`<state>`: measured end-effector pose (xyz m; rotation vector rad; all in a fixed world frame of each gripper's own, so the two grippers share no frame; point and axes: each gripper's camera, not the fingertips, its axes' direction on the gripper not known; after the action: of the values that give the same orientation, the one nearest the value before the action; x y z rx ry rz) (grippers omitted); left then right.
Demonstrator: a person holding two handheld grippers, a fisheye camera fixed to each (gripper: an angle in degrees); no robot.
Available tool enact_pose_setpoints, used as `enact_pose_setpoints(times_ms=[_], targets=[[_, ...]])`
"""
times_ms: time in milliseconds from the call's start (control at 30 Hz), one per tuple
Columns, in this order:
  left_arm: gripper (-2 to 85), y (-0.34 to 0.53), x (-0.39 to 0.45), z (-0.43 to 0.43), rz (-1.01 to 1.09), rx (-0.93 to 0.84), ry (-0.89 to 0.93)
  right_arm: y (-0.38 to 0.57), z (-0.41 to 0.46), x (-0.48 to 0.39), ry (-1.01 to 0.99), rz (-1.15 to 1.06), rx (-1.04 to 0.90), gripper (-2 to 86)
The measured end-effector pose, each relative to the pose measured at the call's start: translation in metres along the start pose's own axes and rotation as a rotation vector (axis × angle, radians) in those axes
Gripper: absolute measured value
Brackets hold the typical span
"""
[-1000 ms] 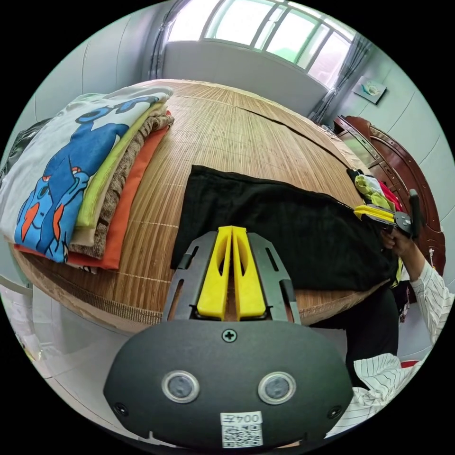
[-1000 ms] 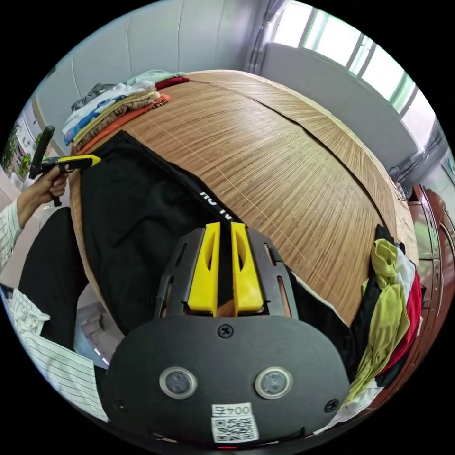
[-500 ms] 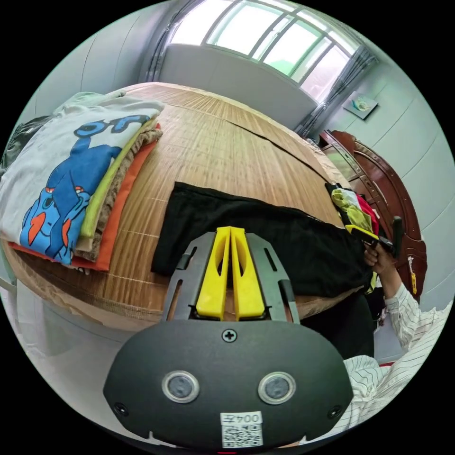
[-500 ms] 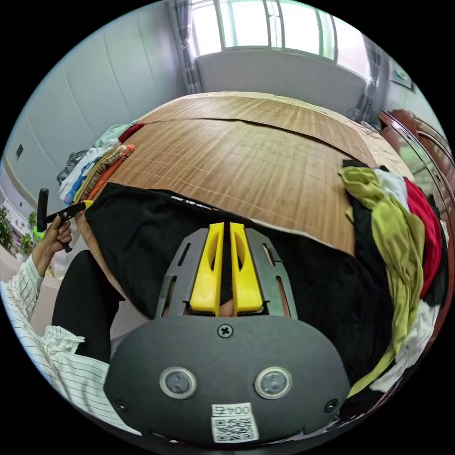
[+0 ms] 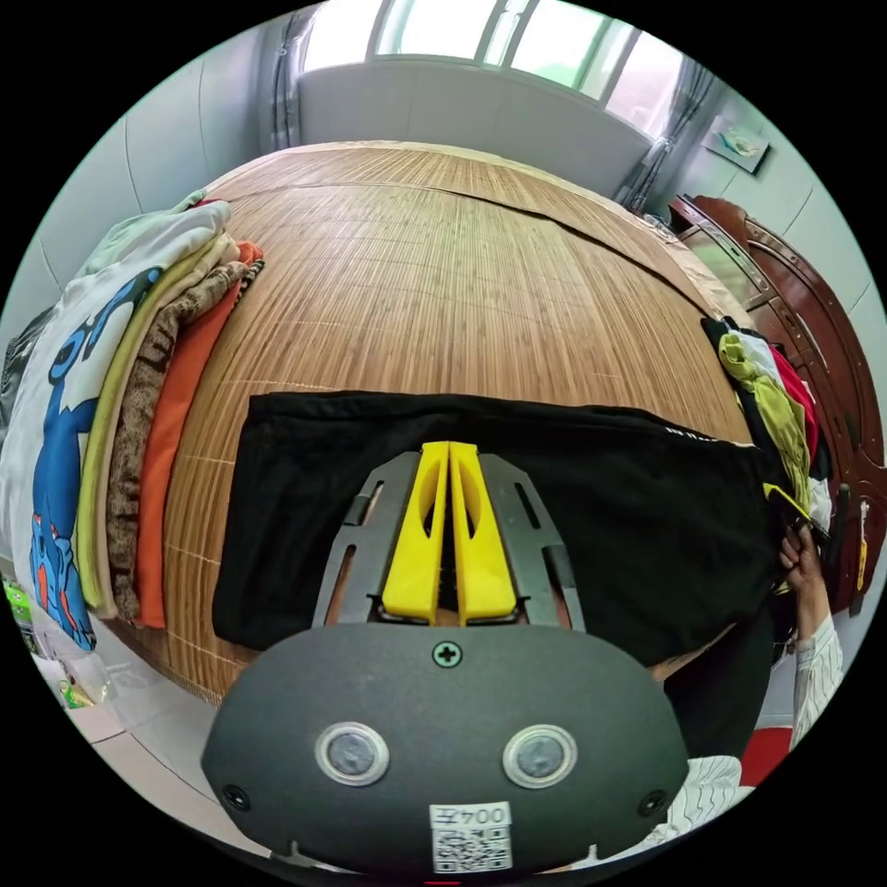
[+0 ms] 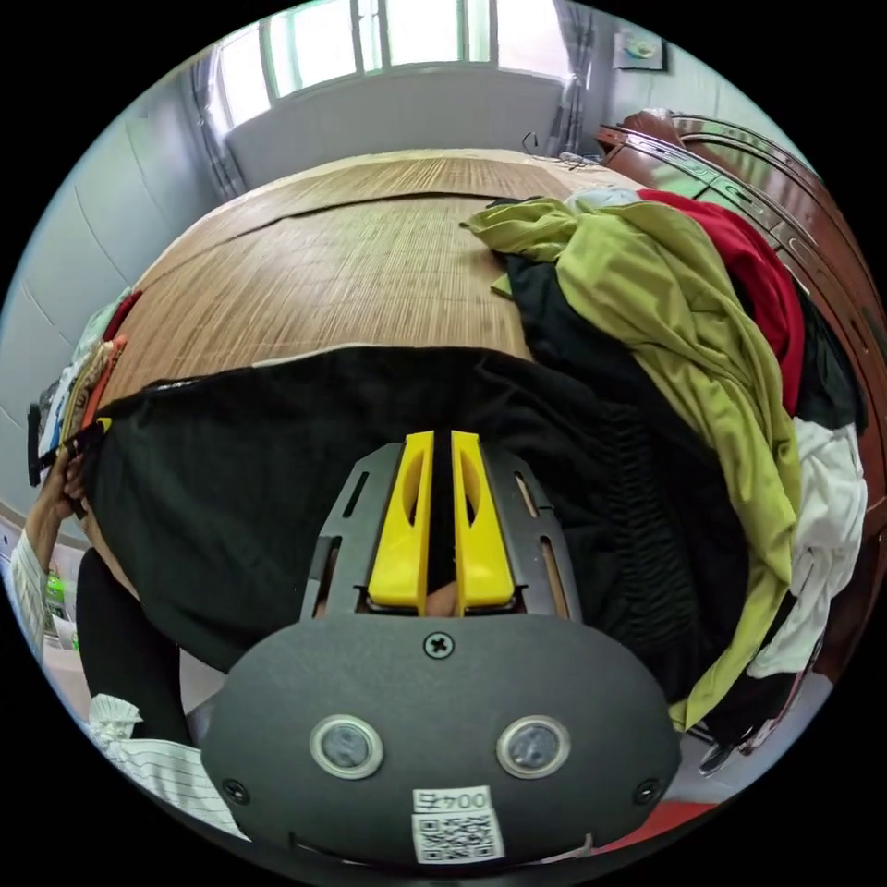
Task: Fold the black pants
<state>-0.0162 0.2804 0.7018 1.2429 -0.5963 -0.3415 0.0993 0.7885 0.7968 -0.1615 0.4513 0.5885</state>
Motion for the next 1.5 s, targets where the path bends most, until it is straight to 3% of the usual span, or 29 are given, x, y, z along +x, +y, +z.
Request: enact_pose_setpoints(times_ms=[167, 333, 400, 567, 700, 800, 900, 1033, 1233, 1500], targets=[[0.1, -0.012, -0.003, 0.03, 0.066, 0.021, -0.022, -0.022, 0.011, -0.011, 0.007, -0.039, 0.025, 3.6], [0.0, -0.02, -0.017, 0.048, 0.022, -0.021, 0.059, -0.04, 0.005, -0.009, -0.006, -0.072, -0.044, 3.1], [0.0, -0.009, -0.007, 0.034, 0.04, 0.01, 0.121, -0.029, -0.022, -0.008, -0.056, -0.104, 0.014, 2.7], [0.1, 0.064, 0.068, 0.014, 0.196, 0.018, 0.342, 0.069, -0.086, -0.049, -0.244, -0.256, 0.011, 2.5], [0.1, 0.111, 0.171, 0.039, 0.39, -0.017, 0.474, 0.127, -0.079, -0.095, -0.212, -0.286, -0.055, 2.6], [0.1, 0.11, 0.237, 0.073, 0.482, -0.08, 0.479, 0.141, -0.067, -0.124, -0.092, -0.268, -0.059, 2.5], [0.1, 0.1, 0.292, 0.101, 0.542, -0.135, 0.478, 0.134, -0.059, -0.132, -0.17, -0.201, -0.059, 3.7], [0.0, 0.096, 0.351, 0.114, 0.648, -0.163, 0.456, 0.123, -0.053, -0.131, -0.104, -0.144, -0.054, 4.9], [0.1, 0.102, 0.397, 0.131, 0.78, -0.201, 0.457, 0.095, -0.073, -0.111, -0.19, -0.127, 0.003, 4.4], [0.0, 0.058, 0.408, 0.226, 0.626, -0.375, 0.371, 0.119, -0.083, -0.141, -0.216, -0.243, -0.031, 3.6]])
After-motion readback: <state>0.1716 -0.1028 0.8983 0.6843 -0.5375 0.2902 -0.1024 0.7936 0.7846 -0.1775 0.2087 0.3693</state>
